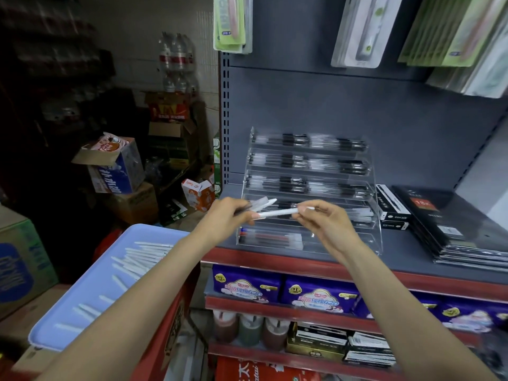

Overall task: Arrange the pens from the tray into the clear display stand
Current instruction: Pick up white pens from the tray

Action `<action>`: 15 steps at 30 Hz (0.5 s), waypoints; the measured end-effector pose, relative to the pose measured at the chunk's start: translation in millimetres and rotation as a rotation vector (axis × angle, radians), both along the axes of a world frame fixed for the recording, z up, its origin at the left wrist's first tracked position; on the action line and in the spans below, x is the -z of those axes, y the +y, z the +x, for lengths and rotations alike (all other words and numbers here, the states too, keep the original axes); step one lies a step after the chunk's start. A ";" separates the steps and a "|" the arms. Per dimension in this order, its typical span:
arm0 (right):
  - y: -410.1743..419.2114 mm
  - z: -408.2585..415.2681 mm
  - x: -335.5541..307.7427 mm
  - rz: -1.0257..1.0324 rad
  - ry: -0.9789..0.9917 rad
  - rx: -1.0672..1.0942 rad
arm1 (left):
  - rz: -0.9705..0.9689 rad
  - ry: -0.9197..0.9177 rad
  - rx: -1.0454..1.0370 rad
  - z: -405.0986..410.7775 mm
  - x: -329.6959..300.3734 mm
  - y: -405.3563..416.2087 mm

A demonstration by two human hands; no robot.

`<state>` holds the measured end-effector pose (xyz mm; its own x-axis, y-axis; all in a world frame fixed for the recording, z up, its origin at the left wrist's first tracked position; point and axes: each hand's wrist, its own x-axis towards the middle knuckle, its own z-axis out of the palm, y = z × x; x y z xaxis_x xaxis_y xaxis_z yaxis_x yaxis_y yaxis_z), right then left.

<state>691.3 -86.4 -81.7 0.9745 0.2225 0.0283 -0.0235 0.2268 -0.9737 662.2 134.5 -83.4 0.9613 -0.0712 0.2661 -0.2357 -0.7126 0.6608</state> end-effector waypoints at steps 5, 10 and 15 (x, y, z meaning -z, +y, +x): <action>-16.1 14.1 15.4 -0.188 -0.047 0.123 | -0.032 -0.079 -0.131 3.9 1.9 2.7; -7.1 30.6 40.0 -0.501 -0.132 0.152 | 0.029 0.007 -0.070 5.7 8.9 -6.8; 6.0 36.4 46.7 -1.073 -0.514 0.174 | -0.005 0.051 -0.050 8.9 15.5 -1.0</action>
<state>727.6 -80.4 -128.4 0.9230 0.2368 0.3032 0.3730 -0.7437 -0.5547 671.1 133.5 -98.9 0.9761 -0.0214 0.2165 -0.1654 -0.7196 0.6744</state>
